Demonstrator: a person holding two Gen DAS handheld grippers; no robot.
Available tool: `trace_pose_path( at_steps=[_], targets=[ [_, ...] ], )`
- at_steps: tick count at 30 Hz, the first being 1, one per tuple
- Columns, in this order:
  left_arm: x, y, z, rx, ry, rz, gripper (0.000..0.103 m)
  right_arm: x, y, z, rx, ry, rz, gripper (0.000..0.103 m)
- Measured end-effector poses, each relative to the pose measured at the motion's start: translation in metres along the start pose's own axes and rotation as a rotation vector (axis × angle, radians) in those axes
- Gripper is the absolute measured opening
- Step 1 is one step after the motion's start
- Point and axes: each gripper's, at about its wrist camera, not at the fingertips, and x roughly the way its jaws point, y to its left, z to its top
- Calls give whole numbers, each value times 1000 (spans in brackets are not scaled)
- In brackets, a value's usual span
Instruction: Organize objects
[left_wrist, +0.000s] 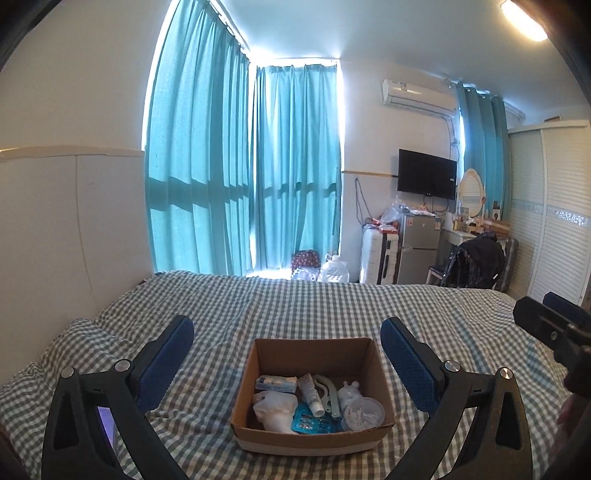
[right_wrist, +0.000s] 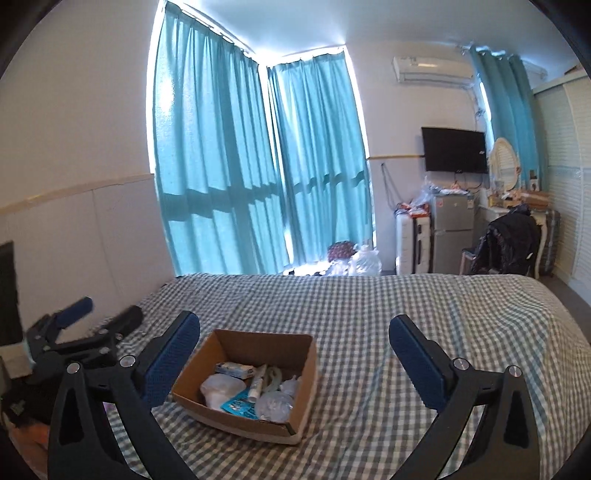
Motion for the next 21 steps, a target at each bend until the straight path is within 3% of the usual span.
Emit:
trace_pose_path(
  at_steps=[4, 9, 21],
  targets=[
    [-8, -2, -18, 10, 16, 4, 103, -4, -3, -25, -18, 1, -57, 103],
    [-7, -9, -43, 35, 47, 4, 103, 12, -6, -54, -2, 82, -53, 103],
    [-9, 4, -59, 4, 69, 44, 103, 14, 2, -66, -42, 100, -83, 103]
  ],
)
